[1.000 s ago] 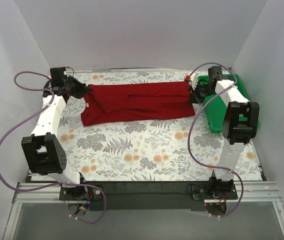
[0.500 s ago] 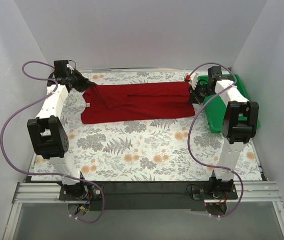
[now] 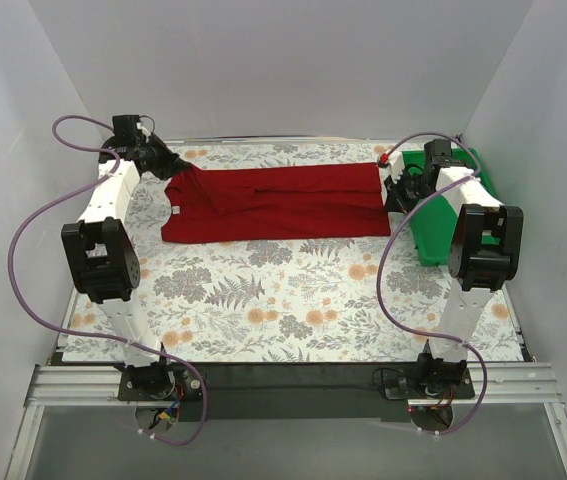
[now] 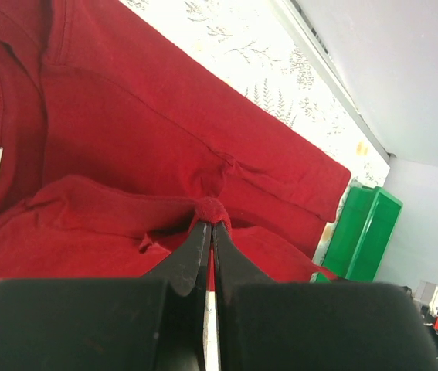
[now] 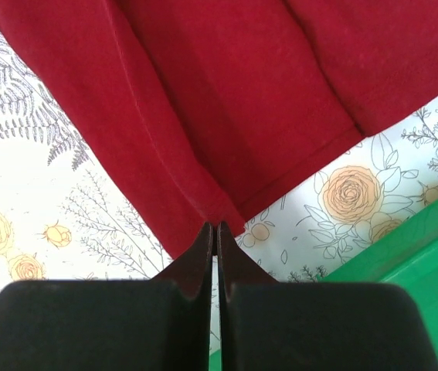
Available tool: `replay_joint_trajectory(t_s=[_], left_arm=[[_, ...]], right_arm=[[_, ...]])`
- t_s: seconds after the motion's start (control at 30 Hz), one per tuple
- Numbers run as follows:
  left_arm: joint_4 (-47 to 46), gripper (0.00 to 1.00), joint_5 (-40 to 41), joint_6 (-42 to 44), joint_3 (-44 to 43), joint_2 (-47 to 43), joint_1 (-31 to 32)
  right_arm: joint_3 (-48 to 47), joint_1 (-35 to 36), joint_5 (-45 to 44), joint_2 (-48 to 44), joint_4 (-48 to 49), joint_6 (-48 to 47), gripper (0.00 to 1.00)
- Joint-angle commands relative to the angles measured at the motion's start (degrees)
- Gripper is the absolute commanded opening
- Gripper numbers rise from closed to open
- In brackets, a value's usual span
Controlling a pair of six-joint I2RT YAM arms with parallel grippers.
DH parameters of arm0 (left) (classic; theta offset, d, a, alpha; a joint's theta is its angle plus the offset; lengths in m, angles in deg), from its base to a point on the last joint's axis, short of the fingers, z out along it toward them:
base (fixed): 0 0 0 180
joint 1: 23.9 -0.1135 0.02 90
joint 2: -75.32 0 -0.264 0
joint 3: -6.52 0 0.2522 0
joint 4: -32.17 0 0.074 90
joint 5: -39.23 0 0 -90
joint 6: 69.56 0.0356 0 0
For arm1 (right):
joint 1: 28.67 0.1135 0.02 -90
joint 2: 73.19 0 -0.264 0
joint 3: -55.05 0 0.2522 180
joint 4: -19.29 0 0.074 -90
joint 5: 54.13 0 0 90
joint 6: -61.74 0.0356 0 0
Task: Fold and stack the t-shirts
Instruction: Fold the tshirt
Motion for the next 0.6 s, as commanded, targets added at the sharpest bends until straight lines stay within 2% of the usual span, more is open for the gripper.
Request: replay_joint_trajectory(t_s=[0.0, 0.57], left_arm=[[0.80, 0.00, -1.26, 1.15, -3.72, 0.26, -0.28], [1.67, 0.00, -2.23, 1.50, -9.00, 5.53, -0.28]], right_arm=[[0.77, 0.02, -0.79, -3.06, 2.74, 1.40, 0.01], [0.95, -0.06, -3.96, -2.35, 5.46, 5.35, 0.01]])
